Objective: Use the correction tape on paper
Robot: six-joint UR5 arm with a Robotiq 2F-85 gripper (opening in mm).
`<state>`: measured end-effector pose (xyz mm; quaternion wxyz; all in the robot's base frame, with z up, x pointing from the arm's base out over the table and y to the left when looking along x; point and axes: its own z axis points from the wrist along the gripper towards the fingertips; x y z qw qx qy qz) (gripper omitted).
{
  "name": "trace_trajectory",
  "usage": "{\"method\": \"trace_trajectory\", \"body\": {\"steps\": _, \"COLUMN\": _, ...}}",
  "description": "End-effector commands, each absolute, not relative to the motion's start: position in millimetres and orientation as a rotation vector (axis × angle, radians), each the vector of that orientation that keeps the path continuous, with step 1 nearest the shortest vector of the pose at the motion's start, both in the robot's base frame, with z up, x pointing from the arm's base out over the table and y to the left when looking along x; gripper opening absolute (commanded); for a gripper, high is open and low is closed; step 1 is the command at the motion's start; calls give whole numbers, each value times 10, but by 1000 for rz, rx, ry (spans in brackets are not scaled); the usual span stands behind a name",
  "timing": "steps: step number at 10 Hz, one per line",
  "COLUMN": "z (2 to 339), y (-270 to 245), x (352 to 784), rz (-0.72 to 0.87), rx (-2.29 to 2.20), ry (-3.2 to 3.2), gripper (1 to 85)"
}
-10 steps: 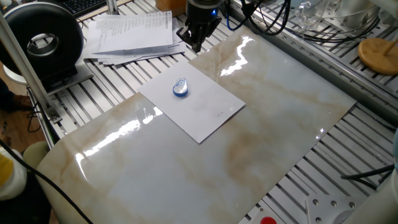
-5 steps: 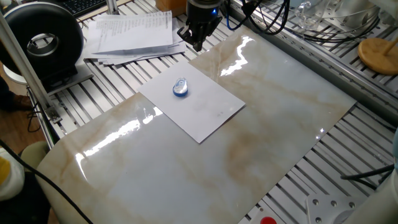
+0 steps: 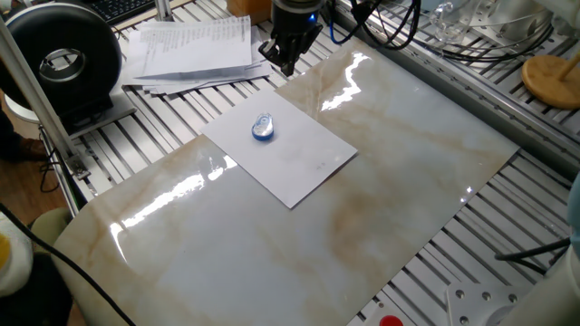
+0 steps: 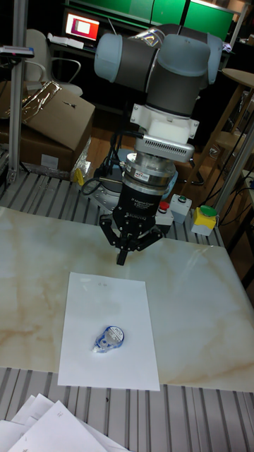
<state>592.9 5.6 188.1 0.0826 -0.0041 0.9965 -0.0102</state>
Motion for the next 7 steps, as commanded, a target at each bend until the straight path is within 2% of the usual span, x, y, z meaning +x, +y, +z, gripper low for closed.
{"method": "trace_trajectory", "body": {"steps": 1, "z": 1810, "y": 176, "x": 5956, "rz": 30, "rx": 8, "ry": 2988, "gripper": 17}}
{"method": "trace_trajectory", "body": {"steps": 7, "z": 1778, "y": 188, "x": 5952, "rz": 48, "rx": 37, "ry": 2985, "gripper": 17}}
